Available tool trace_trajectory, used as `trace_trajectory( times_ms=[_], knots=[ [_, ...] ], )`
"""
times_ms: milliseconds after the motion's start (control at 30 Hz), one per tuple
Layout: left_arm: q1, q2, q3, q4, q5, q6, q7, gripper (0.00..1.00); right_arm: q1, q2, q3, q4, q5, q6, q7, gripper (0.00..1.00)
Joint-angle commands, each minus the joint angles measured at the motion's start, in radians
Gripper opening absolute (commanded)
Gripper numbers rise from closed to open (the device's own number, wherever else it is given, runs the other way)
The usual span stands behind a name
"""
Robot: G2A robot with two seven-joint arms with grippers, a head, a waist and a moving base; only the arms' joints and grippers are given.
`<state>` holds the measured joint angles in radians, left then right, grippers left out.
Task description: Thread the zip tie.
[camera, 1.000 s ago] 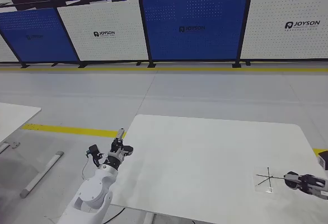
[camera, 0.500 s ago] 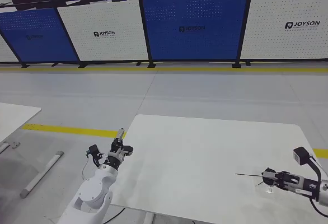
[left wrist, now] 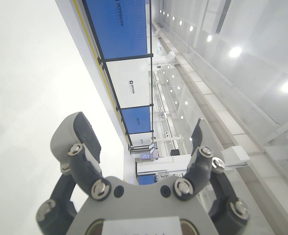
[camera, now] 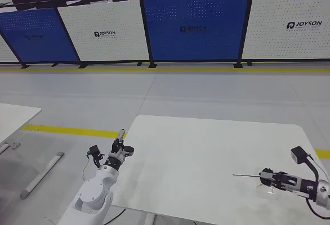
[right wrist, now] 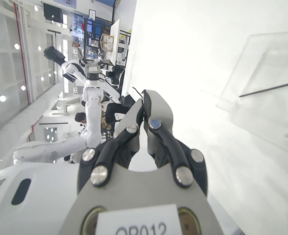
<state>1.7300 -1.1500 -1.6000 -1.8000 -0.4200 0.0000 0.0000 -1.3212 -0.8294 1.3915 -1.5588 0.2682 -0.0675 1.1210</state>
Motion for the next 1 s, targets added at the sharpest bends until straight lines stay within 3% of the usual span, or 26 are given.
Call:
trace_trajectory(
  times_ms=[0, 333, 633, 733, 867, 967],
  knots=[
    [0.0, 0.0, 0.0, 0.0, 0.0, 0.0, 0.0, 1.0, 0.021, -0.004, -0.024, -0.007, 0.0, -0.006, 0.003, 0.0],
    [0.0, 0.0, 0.0, 0.0, 0.0, 0.0, 0.0, 1.0, 0.192, -0.057, -0.245, 0.024, -0.079, -0.028, -0.092, 0.0],
    [0.0, 0.0, 0.0, 0.0, 0.0, 0.0, 0.0, 1.0, 0.192, -0.057, -0.245, 0.024, -0.079, -0.028, -0.092, 0.0],
    [-0.013, 0.0, 0.0, -0.02, -0.037, 0.062, -0.032, 1.0, 0.188, -0.059, -0.256, 0.004, -0.12, -0.046, -0.121, 0.0],
    [-0.017, 0.002, -0.023, -0.111, -0.132, 0.217, -0.091, 1.0, 0.206, -0.064, -0.277, 0.004, -0.194, -0.125, -0.141, 0.0],
    [-0.027, 0.003, -0.033, -0.17, -0.168, 0.313, -0.093, 1.0, 0.219, -0.068, -0.288, -0.001, -0.248, -0.184, -0.17, 0.0]
  ],
)
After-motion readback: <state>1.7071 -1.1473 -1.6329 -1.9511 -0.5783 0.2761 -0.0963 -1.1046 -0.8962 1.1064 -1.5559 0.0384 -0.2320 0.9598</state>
